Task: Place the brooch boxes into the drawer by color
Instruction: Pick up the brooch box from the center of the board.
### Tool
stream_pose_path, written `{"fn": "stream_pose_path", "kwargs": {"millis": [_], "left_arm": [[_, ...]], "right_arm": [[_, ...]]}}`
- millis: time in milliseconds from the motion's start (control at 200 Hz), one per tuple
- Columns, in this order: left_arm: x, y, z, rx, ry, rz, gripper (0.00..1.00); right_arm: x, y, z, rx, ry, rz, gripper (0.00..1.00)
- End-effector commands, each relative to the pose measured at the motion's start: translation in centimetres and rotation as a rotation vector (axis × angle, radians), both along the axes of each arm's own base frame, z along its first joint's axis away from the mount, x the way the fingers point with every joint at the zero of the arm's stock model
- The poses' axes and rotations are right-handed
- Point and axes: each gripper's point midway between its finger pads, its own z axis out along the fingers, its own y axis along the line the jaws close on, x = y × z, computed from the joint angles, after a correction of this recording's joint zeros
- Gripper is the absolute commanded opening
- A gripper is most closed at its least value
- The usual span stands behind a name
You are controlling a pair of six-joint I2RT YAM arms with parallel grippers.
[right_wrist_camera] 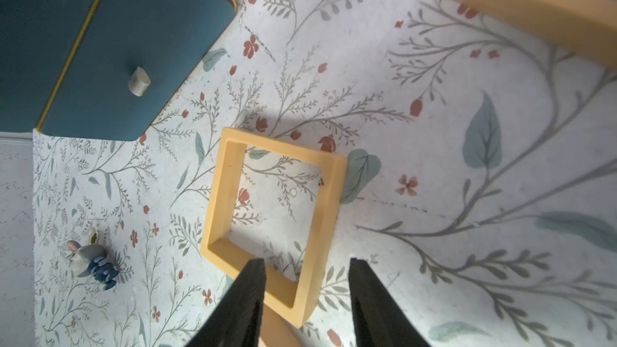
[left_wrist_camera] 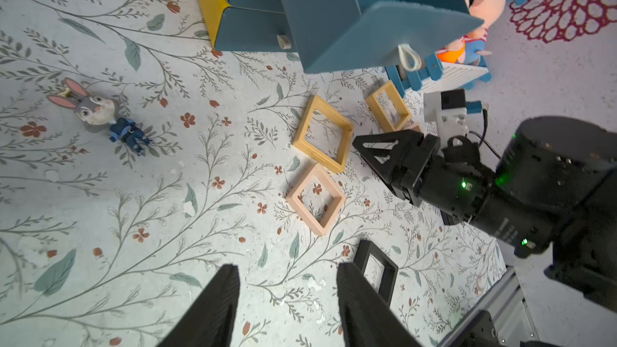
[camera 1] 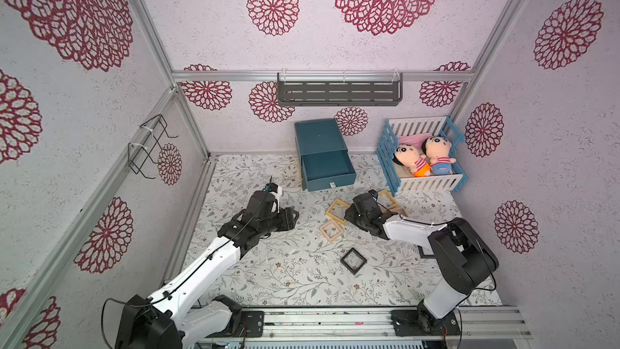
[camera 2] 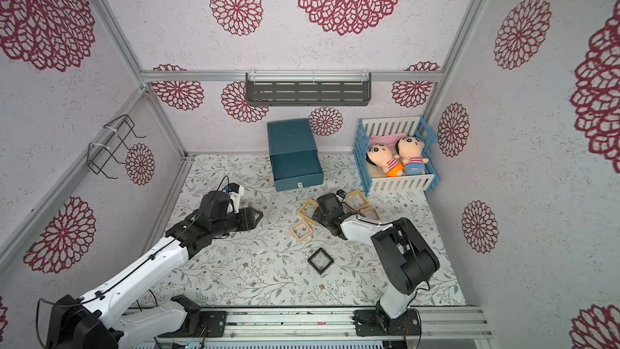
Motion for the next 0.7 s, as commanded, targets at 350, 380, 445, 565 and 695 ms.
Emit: {"fn": "stream_pose_path", "kwargs": {"millis": [350, 380, 445, 565, 695], "left_arm": [[-4.2, 1.2, -3.1, 0.053, -0.158, -0.044, 0.57], [-4.3, 1.4, -3.1, 0.052, -0.162, -0.037, 0.57], [-4.4, 1.6, -3.1, 0.050, -0.165, -0.024, 0.57], [-4.4, 1.7, -2.9, 0.045, -0.168, -0.014, 0.57], [-4.4, 1.7, -2.5, 0.043, -0.178, -0.012, 0.57]], "right_arm": [[1.1, 0.6, -0.1, -0.007, 0.001, -0.100, 0.42], [1.1, 0.6, -0.2, -0.009, 0.005, -0.104, 0.42], [1.2, 0.5, -0.2, -0.016, 0.009, -0.110, 0.41], [1.3, 0.6, -0.6, -0.026, 0.024, -0.112, 0.40], [1.3, 0.4, -1.1, -0.048, 0.047, -0.124, 0.38]]}}
